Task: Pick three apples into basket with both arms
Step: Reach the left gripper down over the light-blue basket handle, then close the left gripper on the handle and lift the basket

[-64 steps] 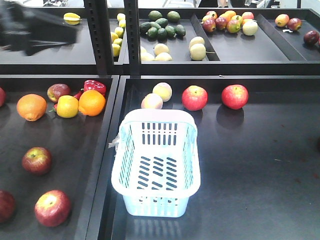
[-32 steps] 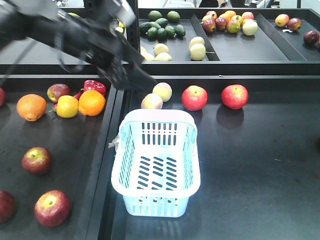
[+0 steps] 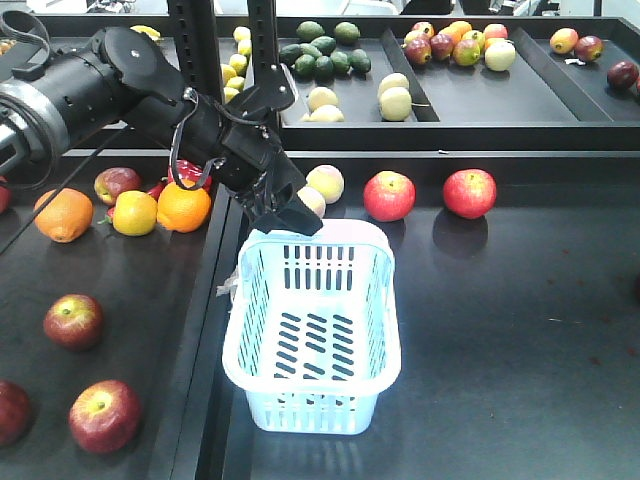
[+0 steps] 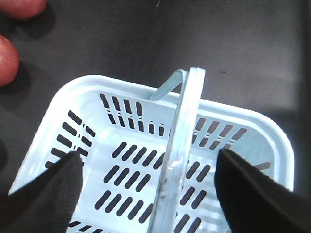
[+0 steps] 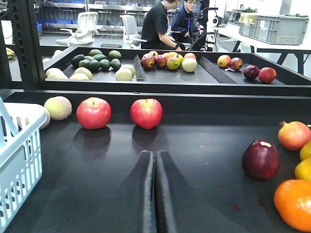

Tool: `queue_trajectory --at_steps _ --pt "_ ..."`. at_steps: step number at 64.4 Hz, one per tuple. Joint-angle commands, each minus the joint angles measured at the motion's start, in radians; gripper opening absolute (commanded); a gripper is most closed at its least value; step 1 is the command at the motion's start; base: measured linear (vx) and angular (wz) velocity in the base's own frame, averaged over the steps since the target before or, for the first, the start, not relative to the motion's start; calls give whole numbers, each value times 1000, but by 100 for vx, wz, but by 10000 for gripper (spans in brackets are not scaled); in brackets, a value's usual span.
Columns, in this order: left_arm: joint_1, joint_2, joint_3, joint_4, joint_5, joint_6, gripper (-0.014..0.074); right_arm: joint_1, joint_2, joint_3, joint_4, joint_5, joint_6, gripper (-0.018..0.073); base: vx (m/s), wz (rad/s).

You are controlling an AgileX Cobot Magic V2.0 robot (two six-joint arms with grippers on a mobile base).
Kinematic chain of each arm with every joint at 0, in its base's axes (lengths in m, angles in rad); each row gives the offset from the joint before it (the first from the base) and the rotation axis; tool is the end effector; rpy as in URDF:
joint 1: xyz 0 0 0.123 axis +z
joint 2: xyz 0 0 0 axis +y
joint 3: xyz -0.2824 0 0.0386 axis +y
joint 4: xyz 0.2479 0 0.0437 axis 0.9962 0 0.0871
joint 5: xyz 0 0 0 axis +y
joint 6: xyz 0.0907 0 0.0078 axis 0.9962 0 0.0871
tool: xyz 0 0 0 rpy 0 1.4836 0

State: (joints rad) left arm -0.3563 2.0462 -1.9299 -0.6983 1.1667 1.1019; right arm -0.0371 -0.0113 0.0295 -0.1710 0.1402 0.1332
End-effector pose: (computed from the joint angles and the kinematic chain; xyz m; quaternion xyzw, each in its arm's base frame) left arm 0.4017 -0.2070 0.3059 0.5602 0.7375 -0.2474 0.2848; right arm 0.0565 -0.0043 0.1912 0.0085 0.7311 -0.0337 0.6814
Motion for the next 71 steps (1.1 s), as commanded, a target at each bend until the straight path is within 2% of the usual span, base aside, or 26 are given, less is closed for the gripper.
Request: queue_trajectory --at_steps 1,33,47,57,66,71 --pt "-4 -46 -31 -45 0 -1 530 -1 -8 10 -11 -73 -4 -3 0 0" --pt "-4 27 -31 -45 40 1 530 -1 -8 10 -11 -73 -4 -3 0 0" --pt "-4 53 -31 7 37 0 496 -1 -8 10 -11 -73 -4 -3 0 0" --pt "-4 61 -31 4 38 -2 350 -1 -8 10 -11 -73 -4 -3 0 0" --pt "-4 60 -31 3 54 -12 130 -1 -8 10 -11 -73 -4 -3 0 0" --pt "-4 60 -31 -8 68 -48 -7 -1 -8 10 -11 -73 -4 -3 0 0"
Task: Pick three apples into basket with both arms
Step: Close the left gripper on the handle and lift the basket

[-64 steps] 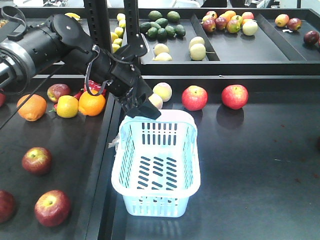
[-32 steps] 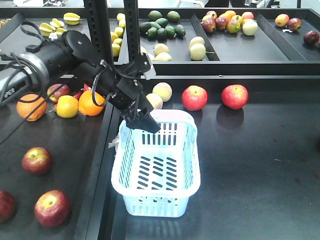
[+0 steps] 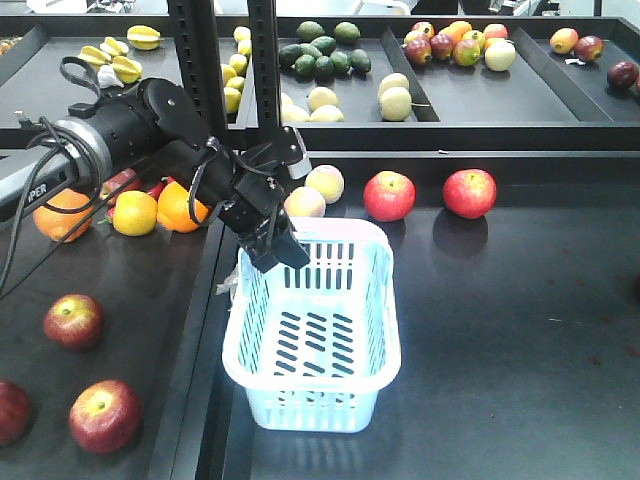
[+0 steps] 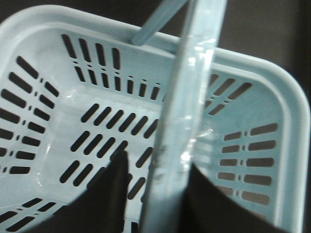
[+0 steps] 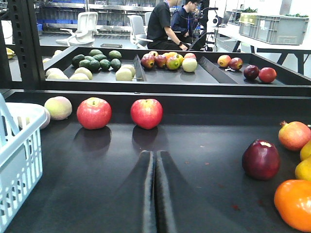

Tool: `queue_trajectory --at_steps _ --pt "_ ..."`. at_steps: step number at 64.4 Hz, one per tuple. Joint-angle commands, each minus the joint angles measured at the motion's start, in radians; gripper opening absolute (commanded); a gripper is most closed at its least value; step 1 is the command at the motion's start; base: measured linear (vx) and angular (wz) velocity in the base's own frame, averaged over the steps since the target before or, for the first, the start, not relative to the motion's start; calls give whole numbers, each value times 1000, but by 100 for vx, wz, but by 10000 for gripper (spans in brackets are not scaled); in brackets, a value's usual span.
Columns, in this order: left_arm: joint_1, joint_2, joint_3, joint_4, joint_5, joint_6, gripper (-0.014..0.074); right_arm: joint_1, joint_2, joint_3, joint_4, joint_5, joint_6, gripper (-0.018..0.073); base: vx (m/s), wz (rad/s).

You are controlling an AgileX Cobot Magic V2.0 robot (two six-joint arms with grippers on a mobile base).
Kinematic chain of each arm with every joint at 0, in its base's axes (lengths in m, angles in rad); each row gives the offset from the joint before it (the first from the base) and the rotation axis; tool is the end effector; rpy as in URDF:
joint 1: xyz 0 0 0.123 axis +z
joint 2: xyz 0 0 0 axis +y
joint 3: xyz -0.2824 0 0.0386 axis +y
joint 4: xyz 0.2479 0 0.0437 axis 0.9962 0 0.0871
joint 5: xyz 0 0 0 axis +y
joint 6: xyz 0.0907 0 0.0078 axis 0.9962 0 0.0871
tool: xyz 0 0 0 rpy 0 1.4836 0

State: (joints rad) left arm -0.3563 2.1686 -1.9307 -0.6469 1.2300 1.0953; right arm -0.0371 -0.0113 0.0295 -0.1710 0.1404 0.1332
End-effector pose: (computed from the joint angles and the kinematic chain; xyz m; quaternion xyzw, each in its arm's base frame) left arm 0.4147 -0.2095 0.2465 0.5686 0.7573 -0.2550 0.1952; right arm 0.0565 -0.0043 0.1912 0.0085 0.7312 -0.0337 0.6813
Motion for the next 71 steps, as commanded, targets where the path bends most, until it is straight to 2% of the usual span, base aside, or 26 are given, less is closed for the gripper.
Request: queue_trajectory --at_steps 1,10,24,33,40,46,50,57,62,71 --pt "-4 -62 -30 -63 7 -53 -10 -1 -8 10 -11 -73 -4 -3 0 0" --pt "-4 -75 -30 -119 27 -126 -9 -1 -8 10 -11 -73 -4 -3 0 0" --pt "-4 -145 -30 -260 27 -263 -8 -1 -8 10 -11 -73 -4 -3 0 0" --pt "-4 -223 -30 -271 27 -376 -8 -1 -8 10 -11 -73 -4 -3 0 0" --pt "-4 -295 -30 -242 27 -485 -8 -1 -8 10 -11 -73 -4 -3 0 0" --pt "-4 -355 -30 -191 27 -608 -8 -1 -8 10 -11 -73 -4 -3 0 0" --pt "-4 -401 -30 -122 27 -713 -8 -1 -8 10 -11 -73 -4 -3 0 0" --pt "-4 -474 -29 6 27 -833 -8 -1 -8 10 -11 -73 -4 -3 0 0" --pt "-4 -536 -11 74 27 -883 -8 -1 -8 10 -11 -73 -4 -3 0 0" --pt "-4 -663 98 113 26 -892 -8 -1 -8 10 -11 -73 -4 -3 0 0"
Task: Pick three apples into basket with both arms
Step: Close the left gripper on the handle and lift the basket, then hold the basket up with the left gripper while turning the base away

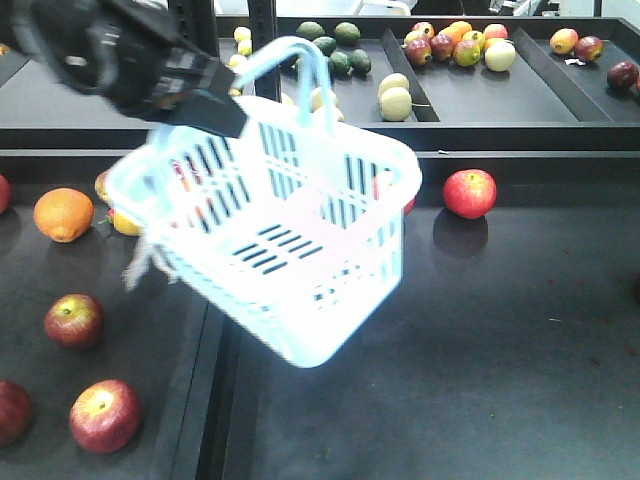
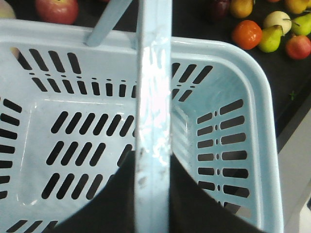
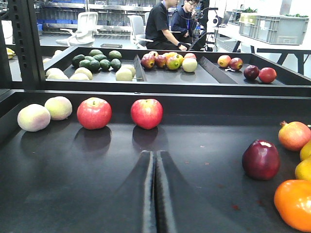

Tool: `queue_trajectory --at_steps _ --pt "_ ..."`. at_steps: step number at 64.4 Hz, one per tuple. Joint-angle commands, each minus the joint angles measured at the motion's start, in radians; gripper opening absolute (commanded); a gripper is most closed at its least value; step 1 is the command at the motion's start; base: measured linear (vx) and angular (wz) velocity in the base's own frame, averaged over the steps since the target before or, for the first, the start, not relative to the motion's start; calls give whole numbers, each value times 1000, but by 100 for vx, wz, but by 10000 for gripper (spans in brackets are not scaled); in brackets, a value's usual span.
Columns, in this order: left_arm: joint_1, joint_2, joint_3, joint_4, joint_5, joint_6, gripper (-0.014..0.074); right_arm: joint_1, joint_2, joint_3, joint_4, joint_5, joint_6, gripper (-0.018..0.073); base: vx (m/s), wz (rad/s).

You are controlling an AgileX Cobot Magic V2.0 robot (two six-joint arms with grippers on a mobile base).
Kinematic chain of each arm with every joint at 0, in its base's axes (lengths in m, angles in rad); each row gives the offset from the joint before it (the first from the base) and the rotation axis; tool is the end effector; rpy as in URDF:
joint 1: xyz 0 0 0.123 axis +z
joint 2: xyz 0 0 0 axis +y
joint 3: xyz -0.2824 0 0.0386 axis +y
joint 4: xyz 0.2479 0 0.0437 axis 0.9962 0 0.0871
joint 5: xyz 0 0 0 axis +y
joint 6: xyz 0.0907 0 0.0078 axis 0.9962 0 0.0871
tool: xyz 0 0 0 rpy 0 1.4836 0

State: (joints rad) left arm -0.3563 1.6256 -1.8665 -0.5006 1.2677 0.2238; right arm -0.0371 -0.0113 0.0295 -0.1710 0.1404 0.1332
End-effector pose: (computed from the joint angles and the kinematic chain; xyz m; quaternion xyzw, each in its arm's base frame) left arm 0.2989 -0.1558 0.4410 0.2664 0.8816 -0.2670 0.2837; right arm 0.0565 -0.0043 0.1912 0.0085 0.7312 -0.0337 0.6813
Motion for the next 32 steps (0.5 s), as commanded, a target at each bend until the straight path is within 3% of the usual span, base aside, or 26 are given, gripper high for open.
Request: queue_trajectory --at_steps 1,17,32 --pt "-4 -133 49 -34 -12 -21 -8 -1 -8 10 -11 -73 -4 -3 0 0" --pt "-4 -325 307 -16 -21 -19 -8 -1 -8 10 -11 -73 -4 -3 0 0" --pt "-4 -405 374 45 -12 -20 -8 -1 -8 10 -11 -73 -4 -3 0 0"
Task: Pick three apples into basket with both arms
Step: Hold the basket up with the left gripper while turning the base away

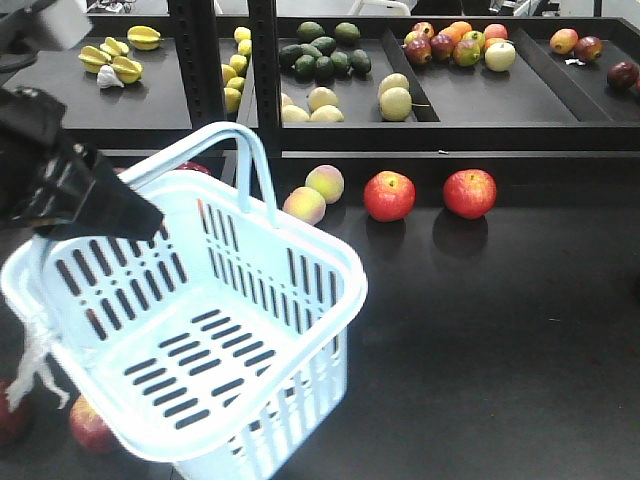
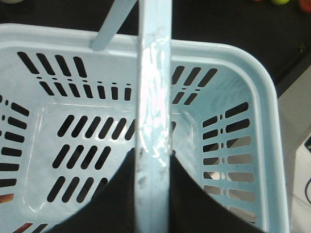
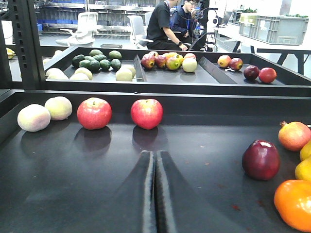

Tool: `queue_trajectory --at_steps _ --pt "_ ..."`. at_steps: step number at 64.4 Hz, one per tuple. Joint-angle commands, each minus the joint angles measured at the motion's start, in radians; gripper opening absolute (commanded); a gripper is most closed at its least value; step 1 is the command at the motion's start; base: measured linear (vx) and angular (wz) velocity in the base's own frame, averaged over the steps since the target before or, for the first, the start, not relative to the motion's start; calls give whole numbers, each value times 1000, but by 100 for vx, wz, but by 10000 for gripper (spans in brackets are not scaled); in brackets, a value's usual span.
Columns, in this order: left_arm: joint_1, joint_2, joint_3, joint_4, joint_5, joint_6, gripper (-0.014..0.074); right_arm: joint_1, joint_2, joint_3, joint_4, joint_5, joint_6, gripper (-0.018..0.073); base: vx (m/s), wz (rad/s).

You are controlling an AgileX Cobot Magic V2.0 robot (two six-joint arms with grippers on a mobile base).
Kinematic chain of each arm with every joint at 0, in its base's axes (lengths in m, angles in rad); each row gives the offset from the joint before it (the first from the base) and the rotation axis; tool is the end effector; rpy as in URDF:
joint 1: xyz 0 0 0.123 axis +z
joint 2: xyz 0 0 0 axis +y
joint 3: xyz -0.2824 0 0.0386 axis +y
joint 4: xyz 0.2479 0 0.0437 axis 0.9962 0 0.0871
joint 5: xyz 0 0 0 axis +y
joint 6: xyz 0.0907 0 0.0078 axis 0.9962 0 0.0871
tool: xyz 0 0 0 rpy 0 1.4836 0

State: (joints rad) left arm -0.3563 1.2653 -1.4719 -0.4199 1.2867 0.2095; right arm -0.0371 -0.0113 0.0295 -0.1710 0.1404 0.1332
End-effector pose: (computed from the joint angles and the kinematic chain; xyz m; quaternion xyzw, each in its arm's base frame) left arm 0.2059 -0.1147 0.4285 0.2627 0.8999 -0.2283 0.2627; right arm 0.0565 -0.0043 0.1912 0.0085 0.7312 -0.0337 0.6813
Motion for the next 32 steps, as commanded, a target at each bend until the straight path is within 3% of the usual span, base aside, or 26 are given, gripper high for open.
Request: queue_trajectory --at_steps 1,32 --pt "-4 -46 -22 -38 -31 -6 -8 -1 -8 10 -11 -73 -4 -3 0 0" --pt "-4 -54 -22 -39 -31 -6 -8 -1 -8 10 -11 -73 -4 -3 0 0"
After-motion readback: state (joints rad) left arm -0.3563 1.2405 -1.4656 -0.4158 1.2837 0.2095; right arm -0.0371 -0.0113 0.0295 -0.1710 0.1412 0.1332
